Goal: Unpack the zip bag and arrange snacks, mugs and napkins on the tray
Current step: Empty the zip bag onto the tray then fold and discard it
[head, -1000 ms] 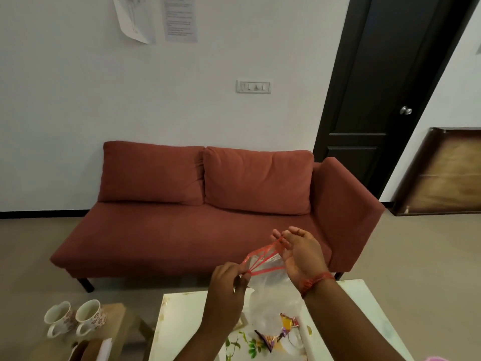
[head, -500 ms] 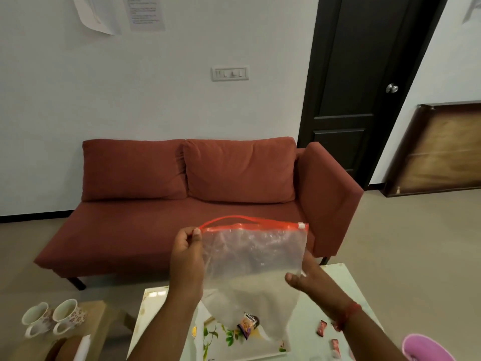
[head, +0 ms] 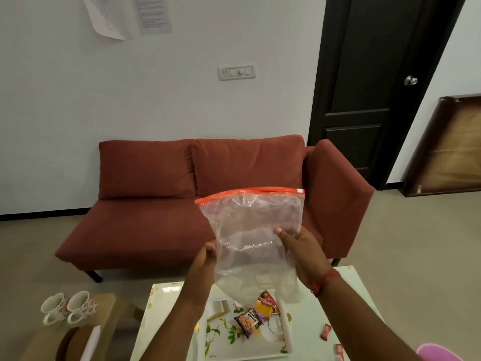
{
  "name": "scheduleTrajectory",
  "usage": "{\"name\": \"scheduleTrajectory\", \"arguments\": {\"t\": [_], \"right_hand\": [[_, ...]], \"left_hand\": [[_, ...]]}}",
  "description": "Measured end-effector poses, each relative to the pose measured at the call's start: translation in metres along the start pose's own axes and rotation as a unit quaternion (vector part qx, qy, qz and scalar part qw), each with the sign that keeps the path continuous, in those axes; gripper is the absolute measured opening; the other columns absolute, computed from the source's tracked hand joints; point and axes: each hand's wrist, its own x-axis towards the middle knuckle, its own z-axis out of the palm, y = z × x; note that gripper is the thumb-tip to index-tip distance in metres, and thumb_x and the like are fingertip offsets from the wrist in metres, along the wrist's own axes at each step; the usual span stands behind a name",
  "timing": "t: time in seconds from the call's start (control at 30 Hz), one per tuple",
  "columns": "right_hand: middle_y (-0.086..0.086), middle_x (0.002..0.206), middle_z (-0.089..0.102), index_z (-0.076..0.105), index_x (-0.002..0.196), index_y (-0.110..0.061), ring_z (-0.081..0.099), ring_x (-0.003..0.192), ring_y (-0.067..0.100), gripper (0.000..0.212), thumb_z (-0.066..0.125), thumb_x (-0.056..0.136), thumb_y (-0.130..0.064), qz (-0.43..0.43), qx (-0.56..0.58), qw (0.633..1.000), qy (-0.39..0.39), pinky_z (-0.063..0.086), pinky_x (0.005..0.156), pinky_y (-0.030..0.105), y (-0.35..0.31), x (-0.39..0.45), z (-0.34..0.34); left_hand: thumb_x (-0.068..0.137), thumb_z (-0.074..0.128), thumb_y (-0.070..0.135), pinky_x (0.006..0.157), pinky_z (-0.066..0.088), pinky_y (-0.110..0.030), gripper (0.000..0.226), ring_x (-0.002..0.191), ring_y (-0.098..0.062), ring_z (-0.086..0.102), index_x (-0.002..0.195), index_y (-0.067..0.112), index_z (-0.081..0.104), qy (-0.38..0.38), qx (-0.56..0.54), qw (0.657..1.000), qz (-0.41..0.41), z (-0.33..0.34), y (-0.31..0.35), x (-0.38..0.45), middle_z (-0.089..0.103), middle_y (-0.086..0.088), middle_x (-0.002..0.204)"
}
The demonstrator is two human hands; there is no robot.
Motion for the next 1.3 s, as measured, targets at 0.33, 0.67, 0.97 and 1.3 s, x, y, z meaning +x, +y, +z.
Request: {"name": "scheduleTrajectory", "arguments": {"t": [0.33,0.67,0.97,1.3], "right_hand": [[0.005,0.088,0.069,0.059,0.101,-0.017,0.069,0.083,0.027,0.015,0.063,0.089,-0.025,-0.055,-0.158,0.973,0.156,0.059,0.076,0.048,-0.008,0.008,0.028],[0.003,0.087,0.065,0.056,0.101,-0.013,0.064,0.082,0.024,0.022,0.062,0.095,-0.033,-0.09,-0.207,0.959,0.169,0.051,0.07,0.038,-0.029,0.007,0.038],[-0.012,0.124,0.058,0.03,0.143,-0.049,0.063,0.113,0.018,0.076,0.074,0.087,-0.023,-0.081,-0.068,0.994,-0.032,0.057,0.092,0.039,-0.045,-0.012,0.07],[-0.012,0.111,0.064,0.06,0.133,-0.024,0.061,0.095,-0.005,0.05,0.07,0.088,-0.003,-0.174,-0.41,0.895,-0.01,0.05,0.085,0.005,-0.051,-0.012,0.075]], "left_hand": [[0.091,0.068,0.028,0.06,0.061,-0.029,0.039,0.081,-0.013,0.074,0.127,0.022,0.056,0.089,0.057,0.994,-0.011,0.003,-0.004,-0.01,0.07,0.0,0.106],[0.093,0.064,0.023,0.089,0.057,-0.048,0.035,0.109,-0.026,0.069,0.127,0.021,0.058,-0.066,-0.061,0.996,0.012,-0.072,0.014,0.006,0.072,-0.005,0.118],[0.099,0.052,0.012,0.108,0.045,-0.038,0.049,0.128,-0.008,0.053,0.135,0.046,0.05,-0.002,0.05,0.992,0.114,-0.091,0.034,0.031,0.055,0.017,0.137],[0.093,0.06,0.001,0.084,0.058,-0.026,0.03,0.105,-0.005,0.067,0.112,0.024,0.065,0.051,0.032,0.989,0.135,-0.118,0.042,0.046,0.071,0.012,0.109]]}}
